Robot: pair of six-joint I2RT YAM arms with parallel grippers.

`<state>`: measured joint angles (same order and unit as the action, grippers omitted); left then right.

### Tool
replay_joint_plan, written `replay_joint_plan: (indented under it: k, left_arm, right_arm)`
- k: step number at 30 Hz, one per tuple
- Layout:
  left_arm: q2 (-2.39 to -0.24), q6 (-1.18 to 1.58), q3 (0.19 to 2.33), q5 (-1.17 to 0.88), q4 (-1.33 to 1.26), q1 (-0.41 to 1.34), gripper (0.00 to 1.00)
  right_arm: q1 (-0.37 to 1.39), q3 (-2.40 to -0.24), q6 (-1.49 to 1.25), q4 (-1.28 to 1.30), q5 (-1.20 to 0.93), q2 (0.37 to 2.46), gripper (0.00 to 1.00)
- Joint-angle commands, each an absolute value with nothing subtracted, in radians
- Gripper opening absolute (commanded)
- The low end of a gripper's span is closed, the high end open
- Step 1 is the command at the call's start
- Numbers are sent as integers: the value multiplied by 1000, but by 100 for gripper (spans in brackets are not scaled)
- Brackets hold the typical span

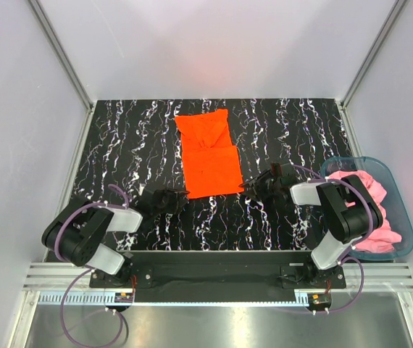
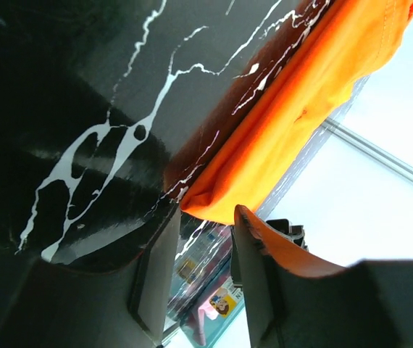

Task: Fold and stack the t-shirts
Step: Fold the tshirt

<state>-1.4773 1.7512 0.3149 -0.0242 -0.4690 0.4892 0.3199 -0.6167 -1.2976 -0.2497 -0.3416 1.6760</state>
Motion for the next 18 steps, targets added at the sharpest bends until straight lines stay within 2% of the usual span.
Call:
replay_joint_plan:
  k: [1,5,9,10,18]
  left_arm:
    - [-1514,1750,296,31,-373,491,42]
    - [-1532,1746,299,8,-396,491,39]
    - [-1508,1720,322,14,-293,511,52]
    - [-1503,1717,321,18,-275,515,53]
    - [-1520,1752,324,23,-264,528,48]
  right_arm:
    - [328,-629,-1292,-221,-261,1700,41]
    - [328,-640,-1293,-221,-264,1724,39]
    - [328,-647,-1273,-203,-261,1710,39]
    - [328,-644,-1272,-201,-259,1709,39]
    - [327,-653,-1269,-195,-250,1703,39]
